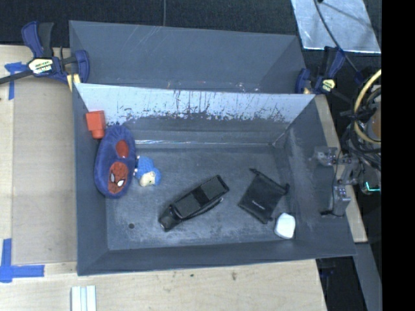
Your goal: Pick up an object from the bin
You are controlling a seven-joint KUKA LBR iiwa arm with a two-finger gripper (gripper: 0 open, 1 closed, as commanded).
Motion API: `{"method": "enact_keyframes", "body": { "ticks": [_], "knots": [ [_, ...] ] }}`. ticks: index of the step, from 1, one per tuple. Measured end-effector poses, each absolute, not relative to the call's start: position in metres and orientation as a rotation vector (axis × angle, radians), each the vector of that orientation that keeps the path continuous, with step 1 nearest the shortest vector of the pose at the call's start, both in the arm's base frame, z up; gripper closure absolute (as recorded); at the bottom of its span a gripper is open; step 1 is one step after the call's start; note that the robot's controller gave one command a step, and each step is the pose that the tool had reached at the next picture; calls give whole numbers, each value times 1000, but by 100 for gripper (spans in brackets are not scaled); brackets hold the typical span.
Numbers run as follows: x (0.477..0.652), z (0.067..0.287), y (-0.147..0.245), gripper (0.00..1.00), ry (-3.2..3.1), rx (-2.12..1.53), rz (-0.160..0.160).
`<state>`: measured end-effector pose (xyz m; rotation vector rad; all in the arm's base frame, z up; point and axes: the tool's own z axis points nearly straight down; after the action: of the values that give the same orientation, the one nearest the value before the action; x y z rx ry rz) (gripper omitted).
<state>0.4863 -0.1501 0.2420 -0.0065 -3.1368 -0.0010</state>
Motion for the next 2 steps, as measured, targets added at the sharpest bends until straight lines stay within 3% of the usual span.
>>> {"method": "enact_keyframes", "body": {
  "ticks": [1,2],
  "knots": [
    [539,67,-157,0,-3126,-307,-3],
    [540,69,-157,0,-3131,-303,-3]
  ]
}}
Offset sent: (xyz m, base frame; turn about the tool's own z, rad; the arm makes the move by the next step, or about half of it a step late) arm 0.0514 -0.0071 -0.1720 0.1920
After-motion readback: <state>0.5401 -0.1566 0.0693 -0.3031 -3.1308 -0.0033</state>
